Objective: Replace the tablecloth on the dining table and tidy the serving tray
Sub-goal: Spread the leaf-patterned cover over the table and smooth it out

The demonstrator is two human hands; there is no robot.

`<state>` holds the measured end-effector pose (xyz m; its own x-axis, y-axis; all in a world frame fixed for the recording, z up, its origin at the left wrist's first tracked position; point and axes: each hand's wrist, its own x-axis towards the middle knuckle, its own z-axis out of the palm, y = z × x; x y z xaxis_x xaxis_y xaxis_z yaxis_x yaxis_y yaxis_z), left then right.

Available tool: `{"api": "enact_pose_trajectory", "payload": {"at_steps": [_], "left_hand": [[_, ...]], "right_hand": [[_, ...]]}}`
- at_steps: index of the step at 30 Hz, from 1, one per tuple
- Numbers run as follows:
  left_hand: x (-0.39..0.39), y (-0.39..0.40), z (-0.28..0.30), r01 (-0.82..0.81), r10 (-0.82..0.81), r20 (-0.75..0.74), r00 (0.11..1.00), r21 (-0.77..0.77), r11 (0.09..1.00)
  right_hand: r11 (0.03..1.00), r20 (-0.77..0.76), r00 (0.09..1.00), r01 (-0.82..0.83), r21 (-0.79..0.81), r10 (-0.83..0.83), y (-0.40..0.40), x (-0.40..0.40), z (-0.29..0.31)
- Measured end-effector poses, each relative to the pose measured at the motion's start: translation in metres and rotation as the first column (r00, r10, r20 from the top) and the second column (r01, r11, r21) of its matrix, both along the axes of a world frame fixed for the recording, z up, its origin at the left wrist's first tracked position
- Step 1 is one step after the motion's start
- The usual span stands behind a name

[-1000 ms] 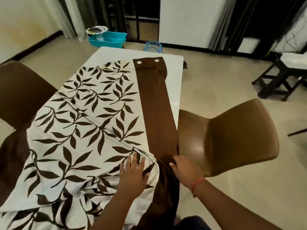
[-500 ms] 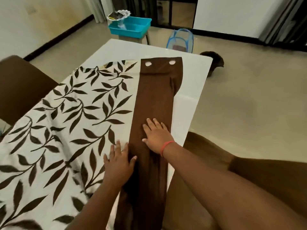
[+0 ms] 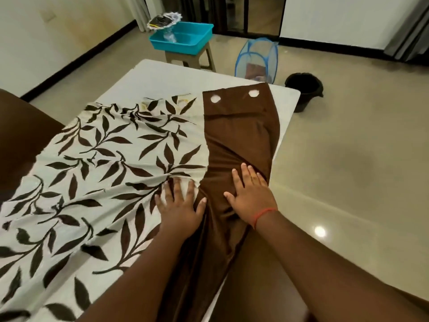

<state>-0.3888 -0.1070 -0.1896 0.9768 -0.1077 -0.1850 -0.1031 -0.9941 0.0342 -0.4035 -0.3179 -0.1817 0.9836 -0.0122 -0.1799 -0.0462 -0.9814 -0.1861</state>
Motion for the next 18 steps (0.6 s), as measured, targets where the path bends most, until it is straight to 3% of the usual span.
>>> {"api": "enact_pose_trajectory", "payload": {"at_steps": [6,10,14,18], "left_hand": [[0.004,-0.049,0.001,0.17,-0.175,-0.129,0.976,-0.049,0.984],[-0.025,-0.036,0.026,0.232,-0.268,-0.125,0.955,-0.245,0.941],[-0.091,0.019,0.04,0.129,-0.133,-0.004,0.991,-0.204,0.97],[-0.173,0.089,0.034,-0.031,0.025,-0.069,0.997,-0.089,0.996]], "right_hand": [[0.99,-0.086,0.99,0.105,-0.096,-0.114,-0.024,-0.021,0.012],[0.978,-0.178,0.973,0.115,-0.176,-0.146,-0.008,-0.026,0.033],[0.989,0.009,0.989,-0.149,-0.009,0.149,0.057,-0.056,0.038],[0.935,-0.121,0.928,-0.352,0.029,0.353,0.105,-0.102,0.019]]}}
